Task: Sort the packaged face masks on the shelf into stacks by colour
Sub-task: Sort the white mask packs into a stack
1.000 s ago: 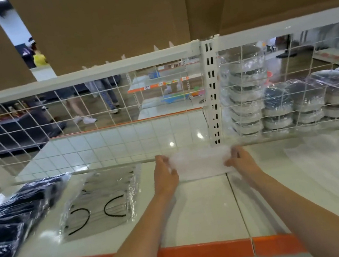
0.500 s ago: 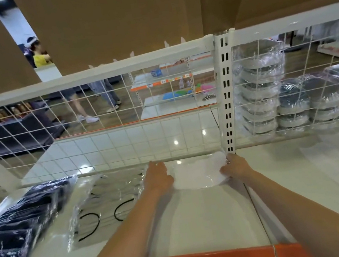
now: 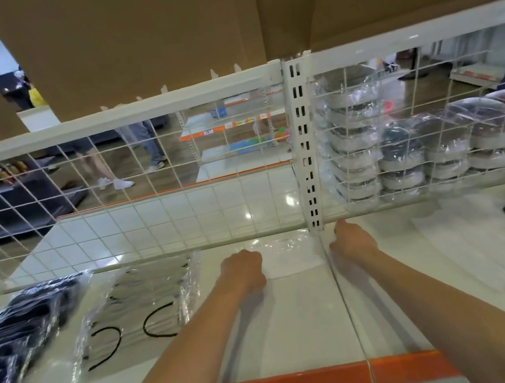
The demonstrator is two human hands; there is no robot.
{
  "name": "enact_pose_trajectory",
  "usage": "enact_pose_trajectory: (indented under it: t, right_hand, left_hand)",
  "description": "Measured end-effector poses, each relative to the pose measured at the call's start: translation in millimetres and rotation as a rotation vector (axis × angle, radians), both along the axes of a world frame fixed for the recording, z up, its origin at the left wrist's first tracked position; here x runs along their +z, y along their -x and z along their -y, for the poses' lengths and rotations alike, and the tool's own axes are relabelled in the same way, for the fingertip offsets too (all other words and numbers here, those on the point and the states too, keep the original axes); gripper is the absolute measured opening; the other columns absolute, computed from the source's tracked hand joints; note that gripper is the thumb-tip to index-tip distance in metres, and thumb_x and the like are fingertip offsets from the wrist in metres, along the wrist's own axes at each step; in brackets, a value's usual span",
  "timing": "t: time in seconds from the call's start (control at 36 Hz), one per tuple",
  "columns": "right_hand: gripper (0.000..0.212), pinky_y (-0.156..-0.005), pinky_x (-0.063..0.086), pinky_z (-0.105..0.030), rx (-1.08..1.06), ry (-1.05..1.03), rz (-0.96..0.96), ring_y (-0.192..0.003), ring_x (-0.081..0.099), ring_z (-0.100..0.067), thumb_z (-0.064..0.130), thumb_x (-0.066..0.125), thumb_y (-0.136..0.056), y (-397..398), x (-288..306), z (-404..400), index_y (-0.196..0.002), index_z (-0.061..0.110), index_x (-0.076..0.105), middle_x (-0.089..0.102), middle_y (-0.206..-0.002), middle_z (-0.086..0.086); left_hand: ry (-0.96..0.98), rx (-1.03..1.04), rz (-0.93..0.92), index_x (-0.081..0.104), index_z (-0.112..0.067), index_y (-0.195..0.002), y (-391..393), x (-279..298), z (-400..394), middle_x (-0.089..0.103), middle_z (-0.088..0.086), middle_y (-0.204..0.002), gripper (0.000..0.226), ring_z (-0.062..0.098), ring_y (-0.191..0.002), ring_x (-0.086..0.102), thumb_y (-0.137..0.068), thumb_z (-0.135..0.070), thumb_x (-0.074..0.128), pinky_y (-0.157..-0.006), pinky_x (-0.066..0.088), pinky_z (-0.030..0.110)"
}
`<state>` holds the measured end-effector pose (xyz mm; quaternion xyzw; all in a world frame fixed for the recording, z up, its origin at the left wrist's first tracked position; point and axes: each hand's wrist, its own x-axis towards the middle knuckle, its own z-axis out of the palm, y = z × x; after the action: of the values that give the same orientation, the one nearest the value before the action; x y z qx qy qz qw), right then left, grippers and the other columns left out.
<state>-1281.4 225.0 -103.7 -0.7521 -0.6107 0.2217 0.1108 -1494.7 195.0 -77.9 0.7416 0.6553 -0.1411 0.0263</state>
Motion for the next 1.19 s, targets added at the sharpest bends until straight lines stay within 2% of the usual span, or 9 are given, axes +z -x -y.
enact_pose_trajectory:
  t: [0.19,0.42,0.61,0.78,0.86,0.92,1.03,1.11,1.19]
  right_hand:
    - [0.036,-0.094,0.043,-0.036,-0.048,0.010,0.157,-0.121,0.048,-0.027,0.017,0.048,-0.092,-93,1,28,-0.127,0.010,0.043,0.049,-0.130,-0.010]
    - [0.056,-0.100,0.037,-0.037,-0.049,0.050,0.339,-0.126,0.036,-0.029,0.043,0.048,-0.090,-181,-6,70,-0.134,0.011,0.038,0.038,-0.135,-0.011]
    - [0.033,-0.096,0.040,-0.032,-0.001,-0.036,0.354,-0.121,0.042,-0.025,0.010,0.041,-0.095,-183,-8,81,-0.128,0.009,0.045,0.047,-0.128,-0.009]
    - [0.023,-0.083,0.046,-0.030,-0.036,-0.231,-0.254,-0.102,0.061,-0.026,0.021,0.051,-0.093,-173,9,80,-0.108,0.007,0.060,0.065,-0.111,-0.010]
    - [0.018,-0.081,0.052,-0.029,0.052,-0.224,-0.750,-0.096,0.062,-0.019,0.020,0.056,-0.092,-175,29,82,-0.102,0.010,0.067,0.067,-0.104,-0.006]
    - [0.014,-0.083,0.052,-0.030,0.028,-0.279,-0.819,-0.096,0.061,-0.019,0.016,0.056,-0.093,-187,37,80,-0.100,0.014,0.069,0.066,-0.102,-0.004]
    - [0.026,-0.096,0.040,-0.031,-0.126,-0.350,-0.327,-0.111,0.055,-0.023,0.019,0.052,-0.094,-228,32,70,-0.117,0.010,0.062,0.061,-0.121,-0.006]
    - [0.047,-0.105,0.033,-0.035,-0.138,-0.107,0.083,-0.129,0.038,-0.027,0.035,0.050,-0.094,-258,3,77,-0.133,0.008,0.046,0.043,-0.139,-0.010]
    - [0.056,-0.103,0.036,-0.037,-0.137,-0.073,0.246,-0.130,0.037,-0.027,0.046,0.046,-0.093,-270,-27,89,-0.136,0.011,0.040,0.041,-0.141,-0.007]
  left_hand:
    - [0.012,-0.117,0.071,0.060,-0.006,-0.103,-87,-3,-2,0.061,0.010,-0.111,0.022,0.027,-0.102,0.059,-0.089,-0.017,0.047,-0.073,0.041,0.030]
    - [0.039,-0.033,0.526,0.063,-0.010,-0.102,-180,-15,7,0.064,0.004,-0.110,0.021,0.022,-0.103,0.059,-0.090,-0.023,0.052,-0.079,0.042,0.026]
    - [0.292,0.183,0.995,0.057,-0.016,-0.075,-235,-18,20,0.065,0.005,-0.081,0.018,0.016,-0.064,0.057,-0.091,-0.024,0.058,-0.065,0.048,0.026]
    - [0.528,0.444,1.538,0.060,-0.011,-0.105,-267,-5,28,0.060,0.009,-0.101,0.040,0.030,-0.088,0.060,-0.090,-0.048,0.056,-0.076,0.052,0.039]
    - [0.442,0.592,1.844,0.054,0.005,-0.123,-272,0,21,0.063,0.017,-0.096,0.038,0.034,-0.087,0.061,-0.094,-0.019,0.054,-0.082,0.049,0.045]
    - [0.392,0.628,1.949,0.050,0.006,-0.121,-269,9,17,0.061,0.016,-0.087,0.028,0.029,-0.077,0.059,-0.095,-0.001,0.044,-0.076,0.049,0.041]
    - [0.394,0.576,2.018,0.046,0.001,-0.131,-253,17,10,0.063,0.011,-0.096,0.037,0.024,-0.085,0.061,-0.094,0.001,0.047,-0.074,0.053,0.037]
    - [0.390,0.545,2.008,0.048,0.000,-0.130,-240,20,10,0.064,0.011,-0.099,0.039,0.025,-0.088,0.061,-0.092,0.006,0.048,-0.078,0.050,0.039]
    - [0.383,0.507,1.985,0.048,0.003,-0.128,-230,22,15,0.062,0.011,-0.095,0.038,0.024,-0.086,0.060,-0.091,0.011,0.044,-0.075,0.049,0.035]
